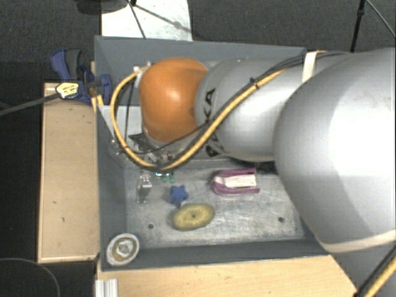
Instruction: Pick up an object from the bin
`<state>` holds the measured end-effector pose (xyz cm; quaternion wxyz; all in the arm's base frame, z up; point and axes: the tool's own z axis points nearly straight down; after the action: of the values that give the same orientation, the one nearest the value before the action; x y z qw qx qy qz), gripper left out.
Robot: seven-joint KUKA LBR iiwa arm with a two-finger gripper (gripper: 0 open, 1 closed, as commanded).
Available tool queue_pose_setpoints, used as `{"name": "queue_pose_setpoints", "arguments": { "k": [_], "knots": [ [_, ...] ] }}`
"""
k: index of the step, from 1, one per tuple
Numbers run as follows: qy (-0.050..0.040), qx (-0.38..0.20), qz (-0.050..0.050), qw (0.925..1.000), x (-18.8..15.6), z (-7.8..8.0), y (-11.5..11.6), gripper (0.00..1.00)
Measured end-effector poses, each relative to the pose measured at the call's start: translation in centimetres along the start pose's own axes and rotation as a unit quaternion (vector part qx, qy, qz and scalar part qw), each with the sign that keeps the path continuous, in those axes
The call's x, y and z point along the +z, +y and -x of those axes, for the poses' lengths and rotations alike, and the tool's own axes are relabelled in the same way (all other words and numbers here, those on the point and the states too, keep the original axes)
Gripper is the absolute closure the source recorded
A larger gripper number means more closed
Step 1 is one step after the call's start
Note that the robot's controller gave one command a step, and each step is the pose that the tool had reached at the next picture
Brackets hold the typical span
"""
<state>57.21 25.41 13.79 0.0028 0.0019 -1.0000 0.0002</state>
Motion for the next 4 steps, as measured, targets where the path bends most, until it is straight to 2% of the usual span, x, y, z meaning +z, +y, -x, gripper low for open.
{"name": "queue_pose_setpoints", "arguments": {
  "k": [1,2,3,4],
  "knots": [
    [-0.0055,-0.188,0.0,0.9821,6.7,-5.0,-8.6,0.0],
    [-0.0032,-0.14,-0.001,0.9902,3.7,-7.9,-14.4,0.0],
    [-0.0057,-0.123,-0.001,0.9924,3.5,-5.1,-18.0,0.0],
    [-0.0041,-0.138,0.002,0.9904,6.6,-3.7,-20.8,0.0]
  ]
}}
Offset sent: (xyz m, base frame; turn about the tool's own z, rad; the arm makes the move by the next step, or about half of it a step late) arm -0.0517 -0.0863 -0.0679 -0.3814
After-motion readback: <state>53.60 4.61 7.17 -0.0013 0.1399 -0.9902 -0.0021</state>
